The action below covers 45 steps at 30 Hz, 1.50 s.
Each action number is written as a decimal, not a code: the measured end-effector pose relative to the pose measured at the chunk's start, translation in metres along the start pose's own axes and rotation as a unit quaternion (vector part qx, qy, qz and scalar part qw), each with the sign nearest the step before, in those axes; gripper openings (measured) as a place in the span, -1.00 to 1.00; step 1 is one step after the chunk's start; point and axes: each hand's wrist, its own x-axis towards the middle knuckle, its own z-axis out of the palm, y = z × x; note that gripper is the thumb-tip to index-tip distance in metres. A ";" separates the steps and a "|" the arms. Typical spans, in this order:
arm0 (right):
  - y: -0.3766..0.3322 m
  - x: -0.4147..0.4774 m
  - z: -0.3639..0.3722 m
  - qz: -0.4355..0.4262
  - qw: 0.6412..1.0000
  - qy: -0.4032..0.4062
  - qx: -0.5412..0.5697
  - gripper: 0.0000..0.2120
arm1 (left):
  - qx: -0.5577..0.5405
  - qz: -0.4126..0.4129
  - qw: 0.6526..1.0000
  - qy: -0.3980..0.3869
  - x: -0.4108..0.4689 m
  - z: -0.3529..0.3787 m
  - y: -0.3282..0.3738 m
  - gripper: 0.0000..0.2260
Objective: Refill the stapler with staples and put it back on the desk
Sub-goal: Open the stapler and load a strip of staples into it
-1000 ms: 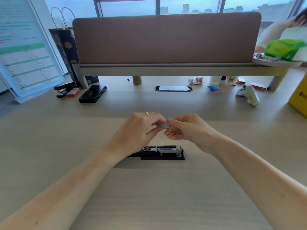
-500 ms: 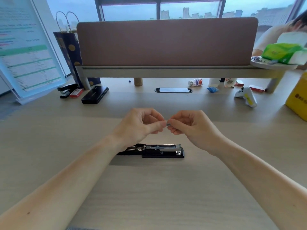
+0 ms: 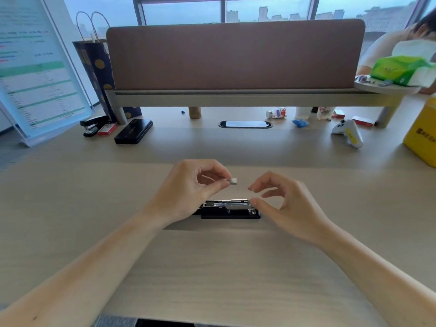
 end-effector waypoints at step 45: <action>0.020 -0.011 0.004 -0.102 0.990 -0.050 -0.078 -0.91 | 0.198 0.027 0.979 -0.028 -0.020 0.010 -0.017 -0.92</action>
